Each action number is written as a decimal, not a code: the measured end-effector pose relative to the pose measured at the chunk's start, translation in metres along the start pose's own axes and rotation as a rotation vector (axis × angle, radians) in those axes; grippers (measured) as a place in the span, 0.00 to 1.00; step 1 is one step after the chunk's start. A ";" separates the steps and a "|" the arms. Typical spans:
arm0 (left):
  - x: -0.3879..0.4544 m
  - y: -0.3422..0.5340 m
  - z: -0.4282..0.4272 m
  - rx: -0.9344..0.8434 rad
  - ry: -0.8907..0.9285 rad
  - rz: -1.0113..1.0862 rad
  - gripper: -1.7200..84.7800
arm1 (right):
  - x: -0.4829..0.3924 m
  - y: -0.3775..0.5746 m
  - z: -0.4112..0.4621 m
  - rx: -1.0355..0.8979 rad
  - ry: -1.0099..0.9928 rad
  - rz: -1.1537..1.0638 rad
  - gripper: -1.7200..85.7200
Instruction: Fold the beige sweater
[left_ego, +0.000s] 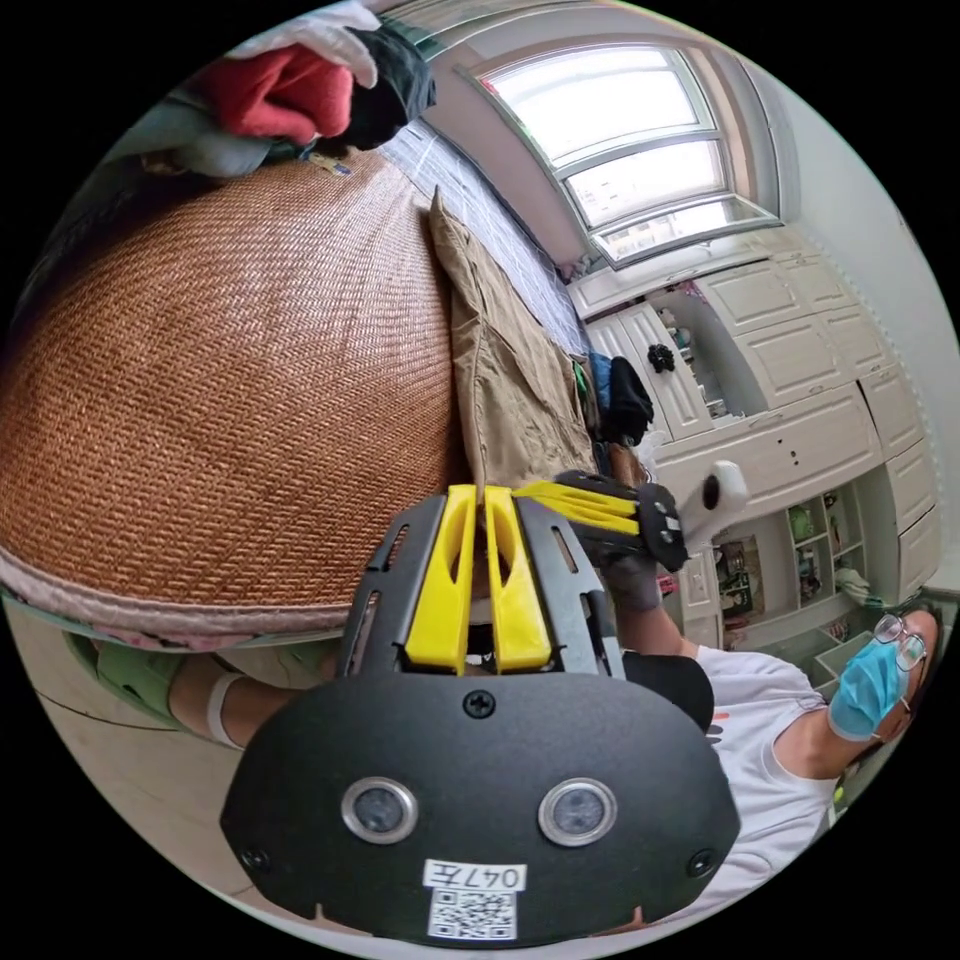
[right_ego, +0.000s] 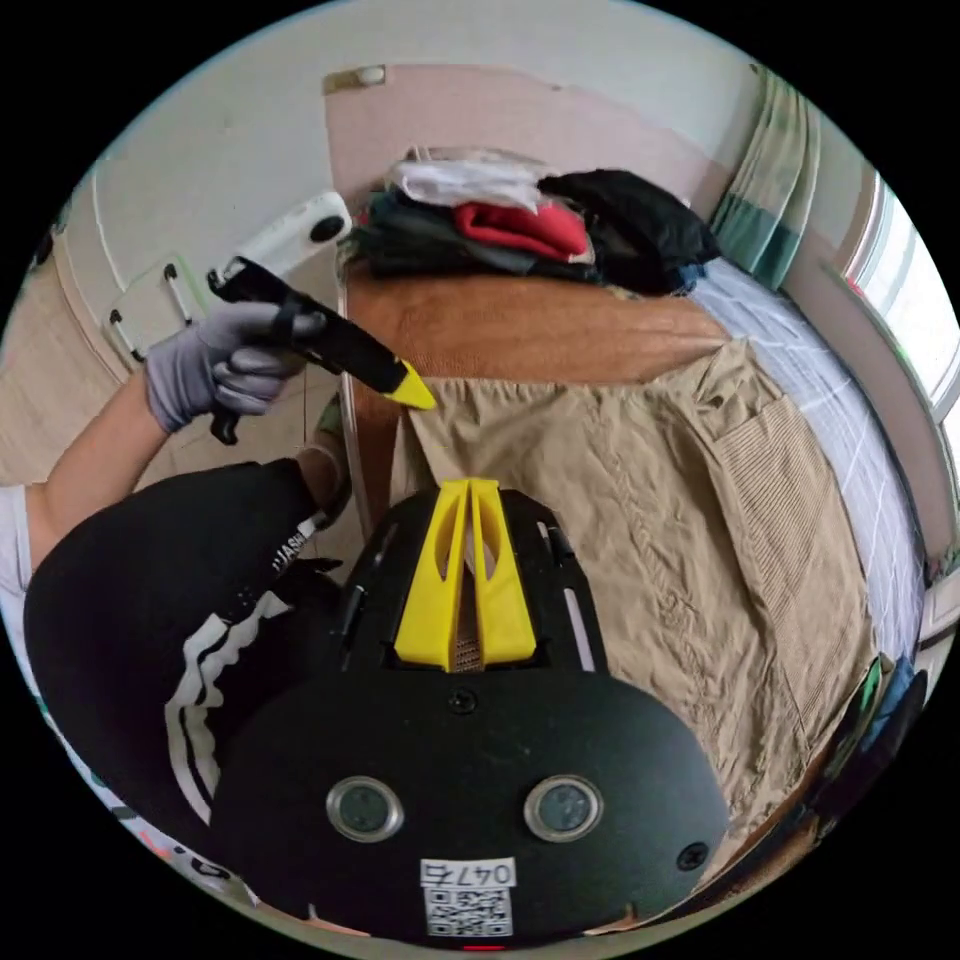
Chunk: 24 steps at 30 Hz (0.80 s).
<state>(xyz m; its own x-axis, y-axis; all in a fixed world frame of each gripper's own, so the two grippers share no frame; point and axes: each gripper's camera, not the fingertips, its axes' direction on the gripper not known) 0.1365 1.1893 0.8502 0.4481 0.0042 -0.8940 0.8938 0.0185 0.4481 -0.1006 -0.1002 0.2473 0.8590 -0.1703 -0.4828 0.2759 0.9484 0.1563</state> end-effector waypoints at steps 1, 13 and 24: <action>-0.002 0.005 0.004 -0.001 -0.024 -0.003 0.01 | 0.005 0.006 0.008 0.031 -0.038 0.034 0.01; 0.013 0.054 0.010 0.056 0.022 0.062 0.02 | 0.104 0.354 -0.182 0.468 0.209 0.658 0.03; 0.035 0.092 0.046 0.020 -0.001 0.127 0.21 | 0.110 0.639 -0.201 0.401 0.176 1.023 0.10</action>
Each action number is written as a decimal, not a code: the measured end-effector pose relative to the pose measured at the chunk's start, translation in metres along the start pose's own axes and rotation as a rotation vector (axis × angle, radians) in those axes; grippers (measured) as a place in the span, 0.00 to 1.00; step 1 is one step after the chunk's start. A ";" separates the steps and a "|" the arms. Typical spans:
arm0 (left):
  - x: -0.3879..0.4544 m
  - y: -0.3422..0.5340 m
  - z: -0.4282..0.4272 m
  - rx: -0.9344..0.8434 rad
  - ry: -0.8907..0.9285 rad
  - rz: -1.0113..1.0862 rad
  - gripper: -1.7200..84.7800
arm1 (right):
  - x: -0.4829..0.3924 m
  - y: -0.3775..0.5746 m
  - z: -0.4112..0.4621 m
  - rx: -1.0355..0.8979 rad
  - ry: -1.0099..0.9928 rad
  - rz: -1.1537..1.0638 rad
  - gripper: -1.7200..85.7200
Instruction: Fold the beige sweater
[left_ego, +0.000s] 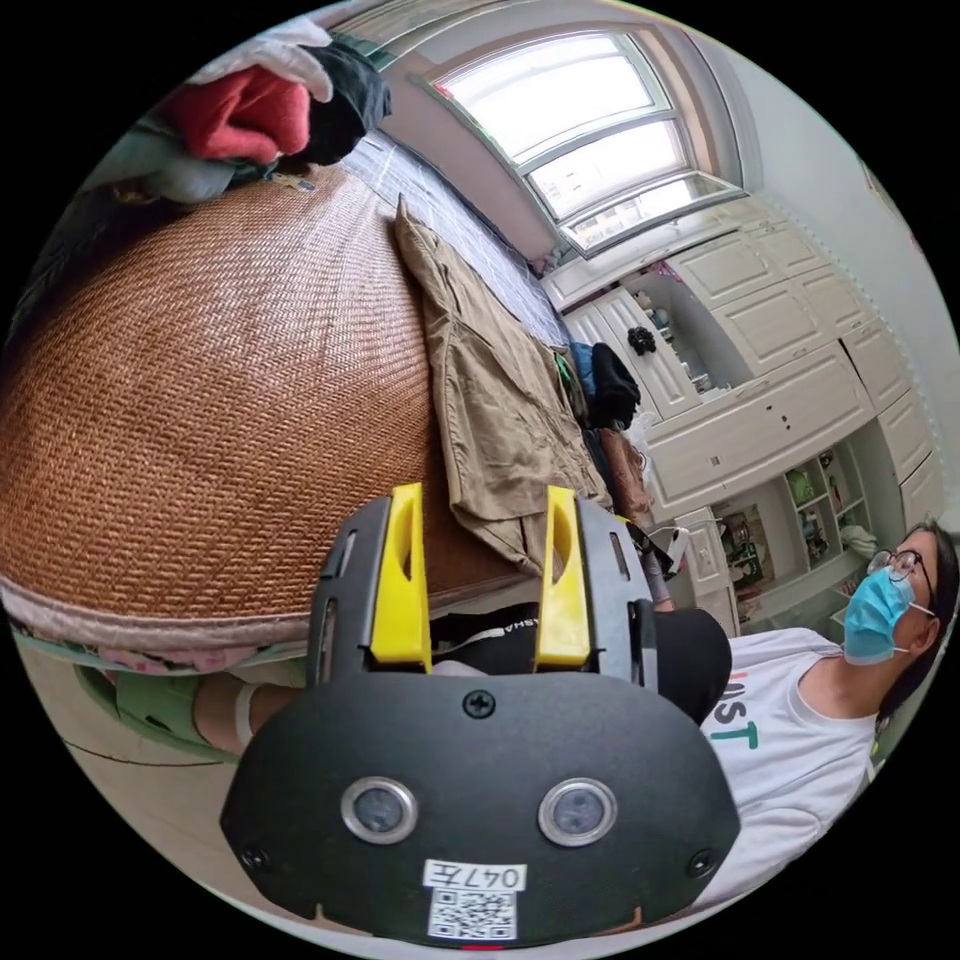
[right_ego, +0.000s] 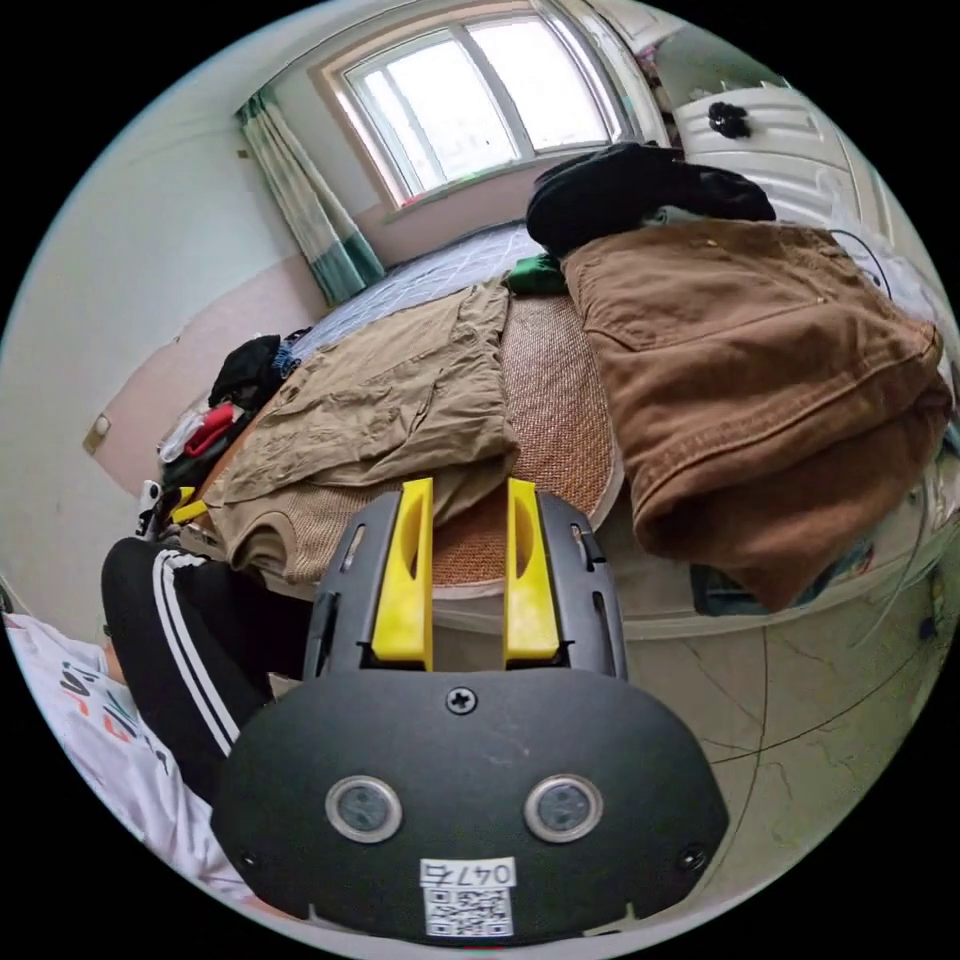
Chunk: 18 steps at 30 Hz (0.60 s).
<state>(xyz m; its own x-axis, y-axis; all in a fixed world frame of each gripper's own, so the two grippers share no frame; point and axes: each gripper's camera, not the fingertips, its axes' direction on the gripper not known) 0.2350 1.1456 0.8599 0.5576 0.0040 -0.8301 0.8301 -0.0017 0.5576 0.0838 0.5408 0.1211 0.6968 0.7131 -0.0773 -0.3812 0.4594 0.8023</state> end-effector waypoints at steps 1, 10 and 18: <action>0.007 0.001 0.009 -0.028 0.005 0.020 0.20 | 0.013 0.011 0.005 0.012 -0.036 0.020 0.10; 0.011 0.028 0.101 -0.161 0.186 0.041 0.13 | 0.051 0.079 0.042 0.078 -0.369 0.058 0.08; 0.008 0.057 0.129 -0.130 0.240 0.031 0.03 | 0.025 0.112 0.075 0.041 -0.442 0.012 0.08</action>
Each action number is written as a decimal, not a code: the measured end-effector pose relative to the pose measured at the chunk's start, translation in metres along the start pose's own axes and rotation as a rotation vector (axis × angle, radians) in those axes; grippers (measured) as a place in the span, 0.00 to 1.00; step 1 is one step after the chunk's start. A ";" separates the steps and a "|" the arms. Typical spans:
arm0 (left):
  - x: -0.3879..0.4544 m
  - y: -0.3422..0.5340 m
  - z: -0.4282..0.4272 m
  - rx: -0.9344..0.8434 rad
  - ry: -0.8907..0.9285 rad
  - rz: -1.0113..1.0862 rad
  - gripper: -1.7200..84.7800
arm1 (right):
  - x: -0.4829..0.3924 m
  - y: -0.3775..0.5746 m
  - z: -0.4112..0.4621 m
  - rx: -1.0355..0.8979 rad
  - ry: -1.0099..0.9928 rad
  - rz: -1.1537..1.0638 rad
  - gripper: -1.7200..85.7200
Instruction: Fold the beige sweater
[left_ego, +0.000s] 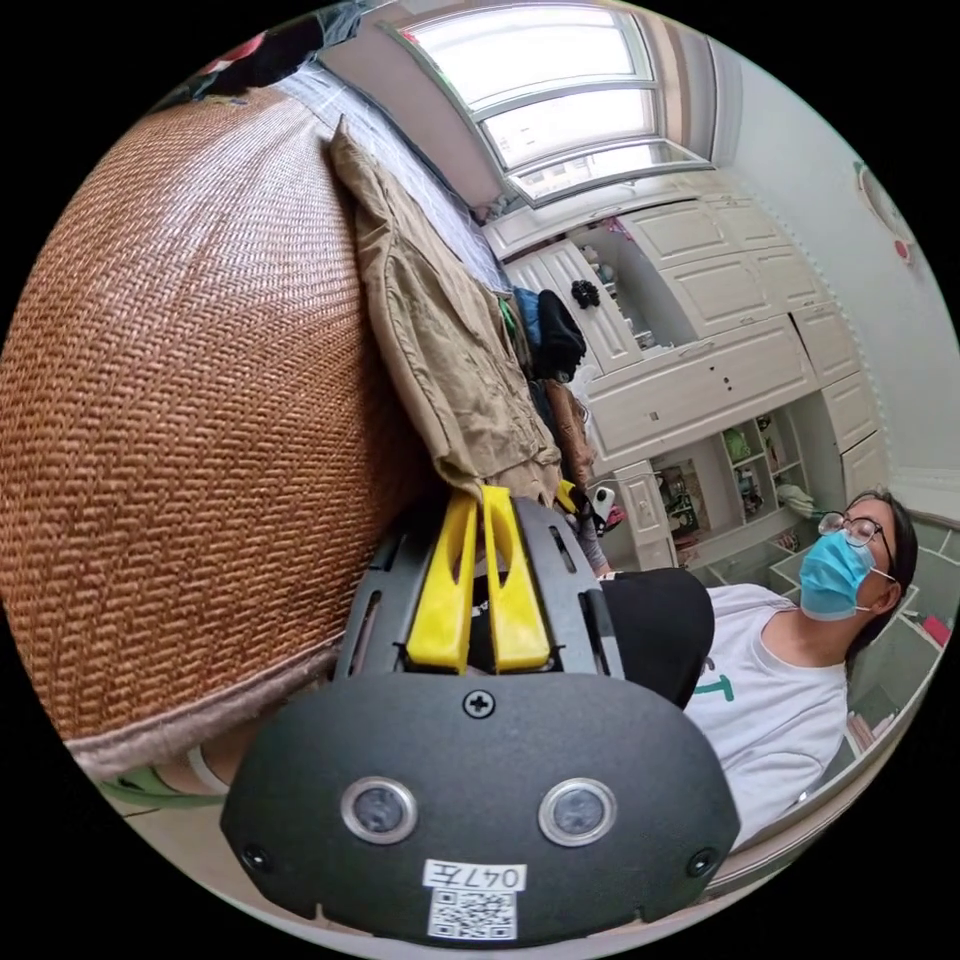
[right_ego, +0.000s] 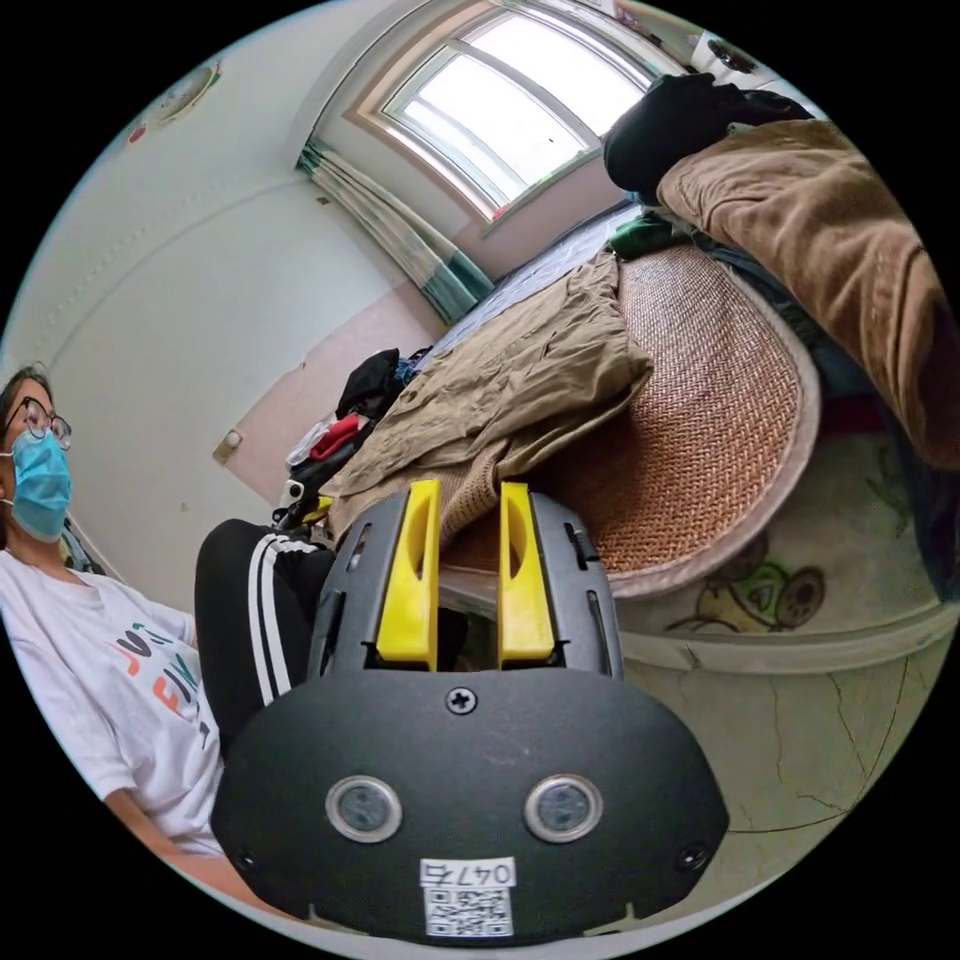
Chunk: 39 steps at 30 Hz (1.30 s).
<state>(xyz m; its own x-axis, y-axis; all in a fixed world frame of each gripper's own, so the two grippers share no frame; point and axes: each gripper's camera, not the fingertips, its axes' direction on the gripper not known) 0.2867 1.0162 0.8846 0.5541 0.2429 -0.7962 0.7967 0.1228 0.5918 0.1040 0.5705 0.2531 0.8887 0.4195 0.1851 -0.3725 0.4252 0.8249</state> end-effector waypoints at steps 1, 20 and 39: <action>0.000 0.001 0.005 0.001 0.003 -0.007 0.06 | 0.003 0.002 0.003 0.009 -0.020 0.008 0.08; 0.005 -0.010 0.114 -0.071 0.026 -0.026 0.15 | 0.022 0.085 0.053 0.075 -0.126 0.090 0.09; -0.015 -0.009 0.175 -0.157 0.048 -0.019 0.14 | 0.025 0.142 0.081 0.128 -0.072 0.194 0.08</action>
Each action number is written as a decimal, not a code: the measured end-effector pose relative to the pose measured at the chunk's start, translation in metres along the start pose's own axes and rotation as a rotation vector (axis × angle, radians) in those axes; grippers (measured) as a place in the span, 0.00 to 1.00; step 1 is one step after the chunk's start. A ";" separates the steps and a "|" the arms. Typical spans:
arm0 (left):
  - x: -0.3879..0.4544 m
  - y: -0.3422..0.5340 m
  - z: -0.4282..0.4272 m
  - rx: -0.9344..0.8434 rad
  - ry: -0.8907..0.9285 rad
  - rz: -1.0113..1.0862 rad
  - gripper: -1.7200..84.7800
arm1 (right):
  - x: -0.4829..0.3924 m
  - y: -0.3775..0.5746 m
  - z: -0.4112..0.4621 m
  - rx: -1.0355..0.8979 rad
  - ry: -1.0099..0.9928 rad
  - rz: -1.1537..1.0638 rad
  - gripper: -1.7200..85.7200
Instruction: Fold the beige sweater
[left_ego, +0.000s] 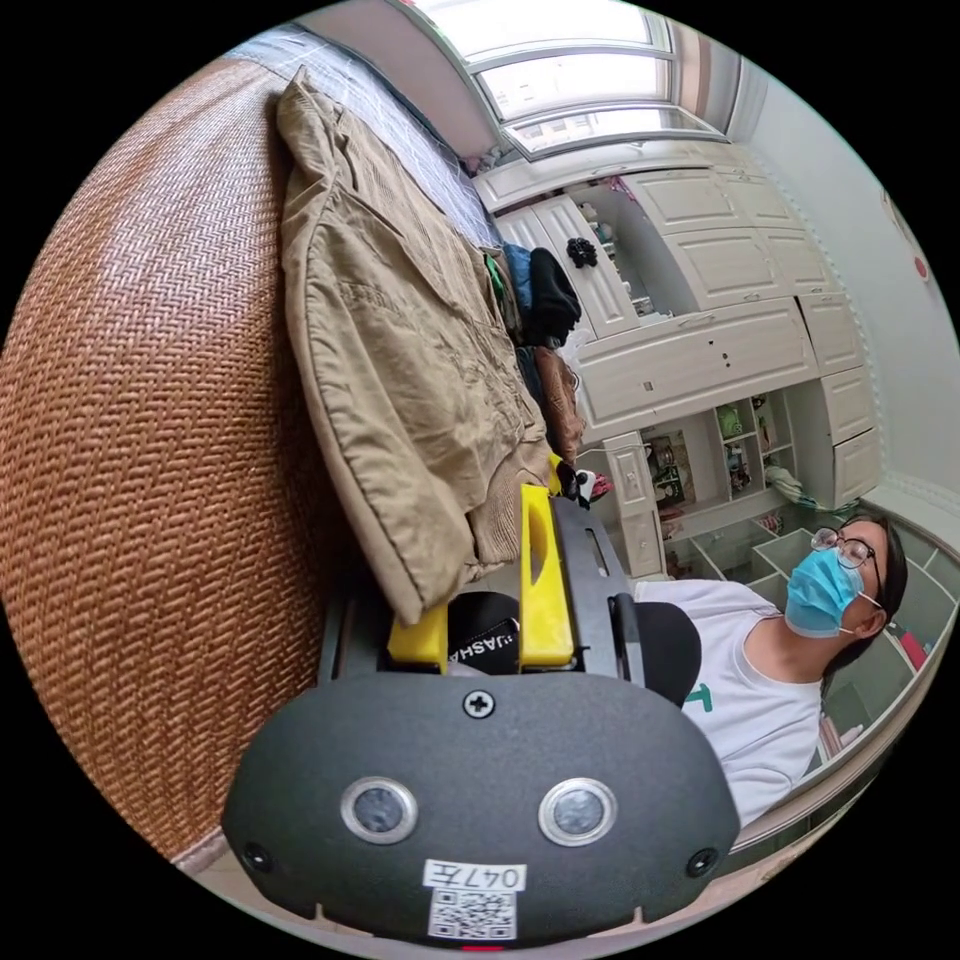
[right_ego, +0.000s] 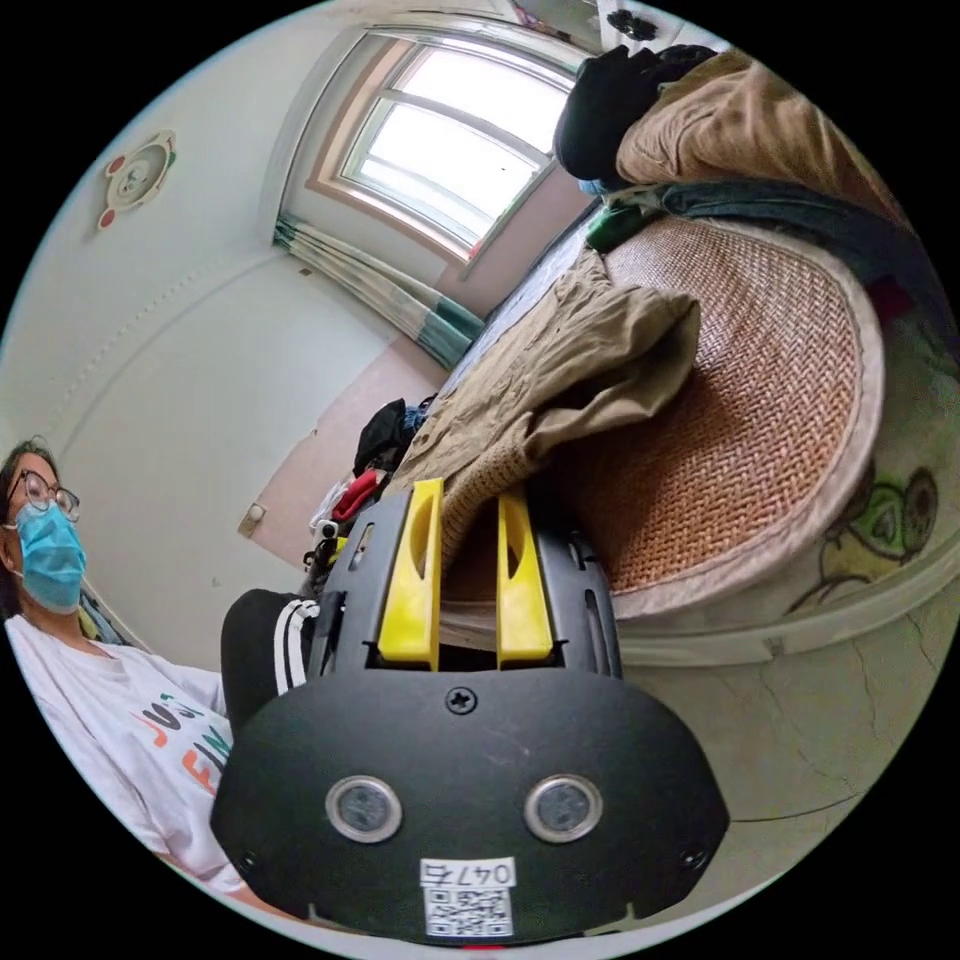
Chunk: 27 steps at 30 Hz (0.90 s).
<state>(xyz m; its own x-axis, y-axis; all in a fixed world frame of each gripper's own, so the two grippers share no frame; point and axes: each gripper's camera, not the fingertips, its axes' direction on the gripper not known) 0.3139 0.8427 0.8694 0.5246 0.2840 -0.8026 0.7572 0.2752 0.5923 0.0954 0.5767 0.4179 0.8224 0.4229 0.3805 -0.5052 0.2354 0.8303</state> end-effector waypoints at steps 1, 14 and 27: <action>-0.002 -0.002 0.002 -0.004 -0.004 -0.002 0.14 | 0.002 0.000 -0.001 -0.018 0.037 0.016 0.08; -0.029 -0.024 0.011 -0.039 -0.046 -0.017 0.11 | 0.042 -0.004 -0.001 0.059 0.029 0.160 0.10; -0.011 -0.009 -0.070 0.131 0.041 0.113 0.03 | -0.002 -0.044 0.007 -0.010 -0.043 -0.057 0.03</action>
<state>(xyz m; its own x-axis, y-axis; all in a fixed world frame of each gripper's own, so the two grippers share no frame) 0.2741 0.9015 0.8775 0.5948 0.3444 -0.7264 0.7399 0.1186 0.6622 0.1183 0.5599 0.3830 0.8601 0.3710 0.3501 -0.4599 0.2669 0.8469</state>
